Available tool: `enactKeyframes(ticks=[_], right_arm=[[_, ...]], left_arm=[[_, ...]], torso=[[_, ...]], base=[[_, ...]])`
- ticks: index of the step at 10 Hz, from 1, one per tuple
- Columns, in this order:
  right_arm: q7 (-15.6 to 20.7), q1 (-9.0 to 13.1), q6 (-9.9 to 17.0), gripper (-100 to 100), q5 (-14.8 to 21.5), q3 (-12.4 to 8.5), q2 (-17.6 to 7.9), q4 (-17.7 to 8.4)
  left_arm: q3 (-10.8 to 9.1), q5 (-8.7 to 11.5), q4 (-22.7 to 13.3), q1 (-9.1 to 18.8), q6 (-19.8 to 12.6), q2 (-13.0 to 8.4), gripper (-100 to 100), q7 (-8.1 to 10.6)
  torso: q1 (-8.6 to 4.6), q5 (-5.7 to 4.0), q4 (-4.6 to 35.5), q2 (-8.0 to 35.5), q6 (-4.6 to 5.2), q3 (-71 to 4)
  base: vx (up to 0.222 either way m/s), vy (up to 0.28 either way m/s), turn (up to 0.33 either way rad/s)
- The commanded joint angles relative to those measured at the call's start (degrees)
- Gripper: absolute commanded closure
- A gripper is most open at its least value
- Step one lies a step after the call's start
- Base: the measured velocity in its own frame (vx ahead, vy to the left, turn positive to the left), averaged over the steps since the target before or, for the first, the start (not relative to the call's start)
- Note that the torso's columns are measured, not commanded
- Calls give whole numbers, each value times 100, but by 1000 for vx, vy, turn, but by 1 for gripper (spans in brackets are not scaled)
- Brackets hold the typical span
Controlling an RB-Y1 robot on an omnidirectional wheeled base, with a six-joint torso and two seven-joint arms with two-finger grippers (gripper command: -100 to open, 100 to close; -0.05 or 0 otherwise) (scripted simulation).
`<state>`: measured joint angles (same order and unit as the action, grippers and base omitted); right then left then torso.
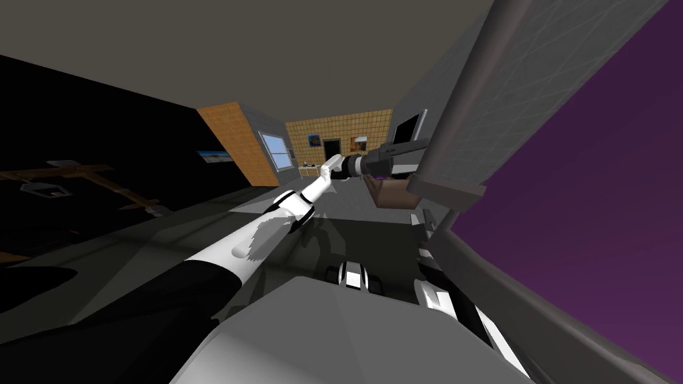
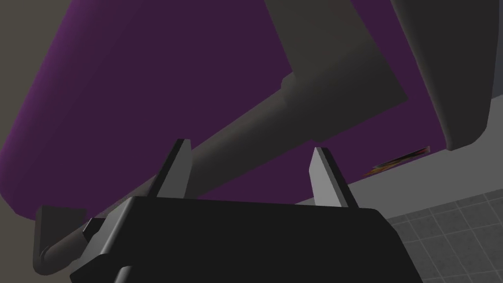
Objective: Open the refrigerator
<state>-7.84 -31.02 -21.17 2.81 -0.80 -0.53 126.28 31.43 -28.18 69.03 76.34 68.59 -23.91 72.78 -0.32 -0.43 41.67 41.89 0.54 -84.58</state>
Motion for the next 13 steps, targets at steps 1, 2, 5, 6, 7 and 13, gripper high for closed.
enactKeyframes(ticks=[1, 2, 5, 6, 7, 13], right_arm=[[0, -15, 0, 0, 0, 0, 0, 0], [0, -25, 0, 0, 0, 0, 0, 0], [0, -58, 0, 0, 0, 0, -1, 0], [0, -58, 0, 0, 0, 0, 0, 0], [0, -58, 0, 0, 0, -1, -1, 0], [0, -60, 0, 0, 0, -1, -1, 0]], left_arm=[[247, -77, 159, 39, 157, 215, -100, 58], [283, -77, 159, 39, 242, 300, -100, 58], [48, -97, 39, 193, -374, 193, -100, 146], [125, -184, 65, 361, -624, 337, -100, 229], [125, -184, 65, 361, -706, 337, -100, 229], [356, -443, 143, 865, -1703, 770, -100, 479]], torso=[[5, 1, -19, -8, -21, 3], [-8, -7, 3, -2, 8, 3], [-5, 6, 31, 15, -12, -1], [22, 33, 47, 18, -44, -8], [50, 46, 54, 22, -53, -8], [61, 53, 99, 90, -33, 34]], base=[[-6, 2, 51], [0, 9, 38], [37, 59, -73], [74, 128, -76], [64, 117, -54], [57, 114, -70]])
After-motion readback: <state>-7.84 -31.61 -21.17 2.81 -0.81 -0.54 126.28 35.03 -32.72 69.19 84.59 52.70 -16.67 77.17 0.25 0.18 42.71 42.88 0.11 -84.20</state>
